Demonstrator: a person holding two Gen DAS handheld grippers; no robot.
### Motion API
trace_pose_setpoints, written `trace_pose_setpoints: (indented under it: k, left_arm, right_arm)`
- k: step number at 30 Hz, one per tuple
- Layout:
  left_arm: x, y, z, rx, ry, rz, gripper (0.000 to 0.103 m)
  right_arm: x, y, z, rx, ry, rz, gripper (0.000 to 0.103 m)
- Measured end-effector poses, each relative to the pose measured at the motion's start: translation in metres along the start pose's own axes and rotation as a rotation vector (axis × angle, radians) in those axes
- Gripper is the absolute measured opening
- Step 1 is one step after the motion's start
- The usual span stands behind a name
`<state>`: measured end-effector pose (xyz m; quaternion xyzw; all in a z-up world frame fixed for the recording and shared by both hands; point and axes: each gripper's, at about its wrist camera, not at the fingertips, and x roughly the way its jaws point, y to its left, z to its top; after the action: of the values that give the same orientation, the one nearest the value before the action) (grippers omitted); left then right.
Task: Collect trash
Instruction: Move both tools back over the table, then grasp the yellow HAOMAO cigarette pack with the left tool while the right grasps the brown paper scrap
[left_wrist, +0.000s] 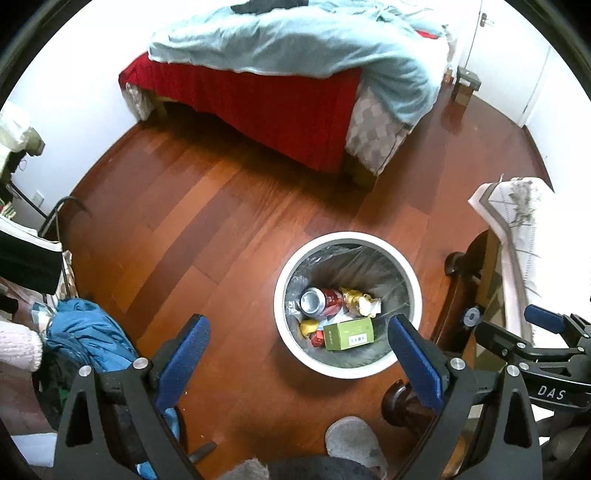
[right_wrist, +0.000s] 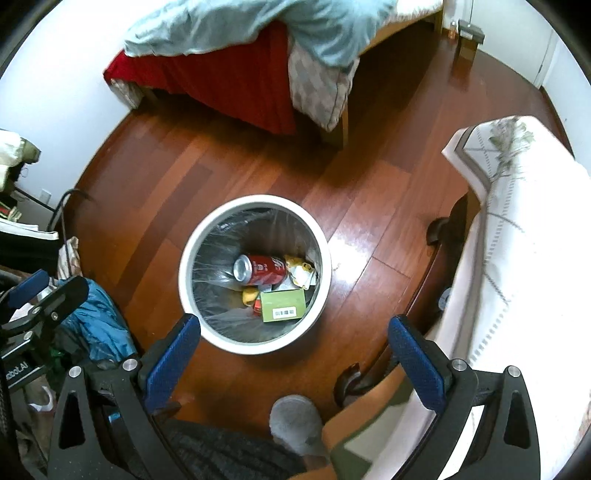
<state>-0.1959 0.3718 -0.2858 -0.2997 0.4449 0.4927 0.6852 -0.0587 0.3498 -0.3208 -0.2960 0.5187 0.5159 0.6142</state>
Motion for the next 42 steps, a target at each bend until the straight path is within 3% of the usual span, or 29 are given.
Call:
trace_pose_setpoints:
  k: [11,16,19,26,29,32,36,42]
  left_arm:
    - [-0.109,-0.016,-0.020,-0.012,-0.137,0.025,0.099]
    - [-0.147,-0.048,-0.033,-0.005,-0.194,-0.003,0.099]
    - [-0.157,-0.091,-0.041,0.036,-0.203,-0.044,0.099]
    - [-0.138,-0.232,-0.061,0.225,-0.140,-0.140,0.099]
    - [-0.119,-0.306,-0.071,0.316,-0.120,-0.154,0.099]
    - [-0.104,-0.368,-0.079,0.394,-0.095,-0.158,0.099]
    - [-0.081,-0.446,-0.091,0.503,-0.092,-0.126,0.099]
    - [-0.041,-0.521,-0.105,0.611,-0.047,-0.079,0.099]
  right_arm:
    - [-0.130,-0.008,-0.043,0.042,-0.170,0.098,0.102]
    - [-0.192,-0.050,-0.076,0.128,-0.263,0.130,0.102]
    - [-0.215,-0.085,-0.098,0.186,-0.288,0.128,0.103]
    - [-0.252,-0.235,-0.175,0.441,-0.314,0.020,0.101]
    - [-0.262,-0.314,-0.206,0.563,-0.325,-0.045,0.075]
    - [-0.268,-0.396,-0.238,0.680,-0.316,-0.142,0.074]
    - [-0.255,-0.488,-0.269,0.786,-0.251,-0.288,0.074]
    - [-0.210,-0.577,-0.282,0.827,-0.162,-0.358,0.064]
